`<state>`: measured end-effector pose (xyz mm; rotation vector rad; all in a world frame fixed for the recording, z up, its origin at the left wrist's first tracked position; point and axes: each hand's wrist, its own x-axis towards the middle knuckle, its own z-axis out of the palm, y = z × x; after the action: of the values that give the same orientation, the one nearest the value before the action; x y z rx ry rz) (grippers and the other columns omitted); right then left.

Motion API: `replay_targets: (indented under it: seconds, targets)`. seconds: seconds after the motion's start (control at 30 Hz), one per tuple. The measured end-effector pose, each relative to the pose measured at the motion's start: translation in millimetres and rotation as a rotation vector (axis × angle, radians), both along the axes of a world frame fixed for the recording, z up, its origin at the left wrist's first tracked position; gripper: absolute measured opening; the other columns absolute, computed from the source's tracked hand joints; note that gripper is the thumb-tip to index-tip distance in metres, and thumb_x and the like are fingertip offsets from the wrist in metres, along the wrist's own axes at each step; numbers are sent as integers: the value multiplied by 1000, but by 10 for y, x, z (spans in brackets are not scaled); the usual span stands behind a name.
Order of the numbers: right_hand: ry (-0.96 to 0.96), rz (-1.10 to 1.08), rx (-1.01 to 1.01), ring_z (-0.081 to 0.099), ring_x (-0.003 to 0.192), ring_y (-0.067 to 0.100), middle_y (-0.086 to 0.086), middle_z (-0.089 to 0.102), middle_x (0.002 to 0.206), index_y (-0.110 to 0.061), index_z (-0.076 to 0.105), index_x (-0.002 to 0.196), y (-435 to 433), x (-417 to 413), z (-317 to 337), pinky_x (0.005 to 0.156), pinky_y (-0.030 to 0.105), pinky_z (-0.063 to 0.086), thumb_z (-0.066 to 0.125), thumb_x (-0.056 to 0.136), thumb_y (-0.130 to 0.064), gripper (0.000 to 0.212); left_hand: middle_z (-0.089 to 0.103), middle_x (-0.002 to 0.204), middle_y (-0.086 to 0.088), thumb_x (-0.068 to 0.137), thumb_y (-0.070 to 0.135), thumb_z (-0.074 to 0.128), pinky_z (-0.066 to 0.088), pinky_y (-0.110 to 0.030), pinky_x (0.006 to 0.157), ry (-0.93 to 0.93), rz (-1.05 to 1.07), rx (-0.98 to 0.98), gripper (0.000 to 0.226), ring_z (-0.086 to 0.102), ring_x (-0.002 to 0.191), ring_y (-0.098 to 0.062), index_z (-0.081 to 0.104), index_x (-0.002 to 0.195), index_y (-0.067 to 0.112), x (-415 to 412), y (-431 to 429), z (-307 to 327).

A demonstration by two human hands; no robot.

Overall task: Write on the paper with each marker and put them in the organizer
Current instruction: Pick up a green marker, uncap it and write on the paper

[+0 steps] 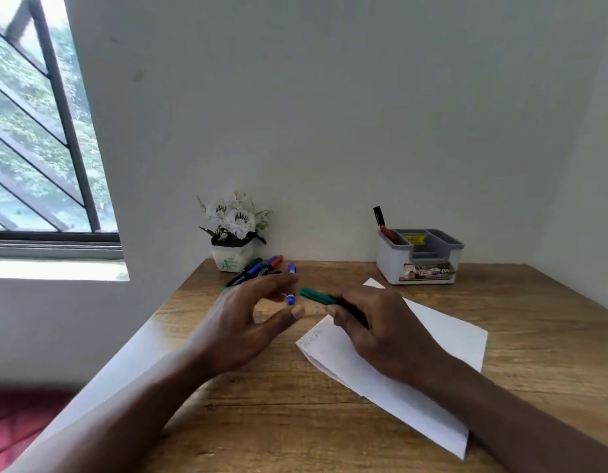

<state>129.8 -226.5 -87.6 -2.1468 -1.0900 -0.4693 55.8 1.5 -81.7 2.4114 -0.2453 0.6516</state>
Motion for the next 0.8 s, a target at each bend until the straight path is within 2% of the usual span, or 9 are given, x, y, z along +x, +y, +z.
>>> replay_targets:
  seconds: [0.07, 0.13, 0.2, 0.3, 0.47, 0.57, 0.67, 0.73, 0.8]
  targets:
    - [-16, 17, -32, 62, 87, -1, -6, 75, 111, -21, 68, 130, -3, -12, 4, 75, 9, 43, 50, 98, -38, 41, 74, 111, 23, 91, 50, 70, 59, -38, 88, -58, -75, -35, 44, 69, 104, 2, 66, 132, 34, -34, -98, 18]
    - [-22, 64, -50, 66, 99, 6, -5, 74, 120, -23, 66, 133, 10, -61, -9, 84, 23, 53, 49, 100, -36, 39, 76, 104, 20, 92, 35, 74, 60, -36, 83, -95, -130, -44, 34, 73, 97, -4, 70, 125, 33, -54, -183, 34]
    - [-44, 84, -51, 68, 98, 12, -5, 74, 115, -24, 67, 130, 23, -100, -9, 80, 35, 55, 49, 101, -34, 36, 78, 98, 17, 91, 23, 76, 61, -33, 77, -149, -149, -74, 26, 75, 89, -7, 75, 116, 30, -65, -228, 39]
    - [-77, 60, -61, 68, 93, 15, -5, 75, 112, -25, 67, 129, 37, -122, 4, 74, 41, 56, 49, 100, -32, 35, 78, 87, 14, 89, 14, 78, 59, -27, 70, -170, -154, -114, 22, 74, 77, -7, 78, 108, 25, -69, -212, 33]
    - [-102, 8, -49, 72, 93, 10, -11, 77, 116, -33, 65, 133, 3, -145, 30, 73, 31, 58, 51, 97, -39, 39, 79, 88, 8, 87, 18, 78, 59, -32, 71, -147, -203, -191, 21, 75, 76, -12, 78, 107, 23, -62, -156, 33]
    - [-77, -63, -74, 61, 68, 1, -21, 73, 82, -40, 71, 123, -33, -109, 86, 55, 19, 39, 47, 98, -56, 38, 80, 93, 5, 87, 22, 79, 62, -45, 76, -138, -192, -252, 21, 76, 83, -19, 78, 107, 23, -28, -105, 5]
    - [-36, -172, -89, 49, 59, -2, -25, 48, 60, -40, 72, 121, -63, -11, 108, 52, 15, 24, 49, 97, -61, 39, 79, 98, 8, 86, 20, 79, 62, -48, 78, -87, -132, -264, 23, 75, 86, -20, 77, 108, 28, 36, 10, -44]
    - [-8, -233, -131, 48, 62, -1, -24, 49, 65, -38, 69, 127, -63, 52, 97, 53, 15, 26, 51, 96, -60, 42, 78, 100, 12, 88, 16, 79, 61, -47, 78, -38, -95, -220, 27, 74, 87, -18, 78, 109, 33, 49, 93, -53]
    - [27, -251, -200, 58, 77, 2, -21, 67, 89, -38, 63, 134, -69, 96, 74, 62, 18, 39, 52, 95, -59, 46, 78, 102, 17, 88, 15, 78, 61, -43, 81, 19, -61, -165, 31, 74, 90, -13, 77, 109, 37, 63, 149, -60]
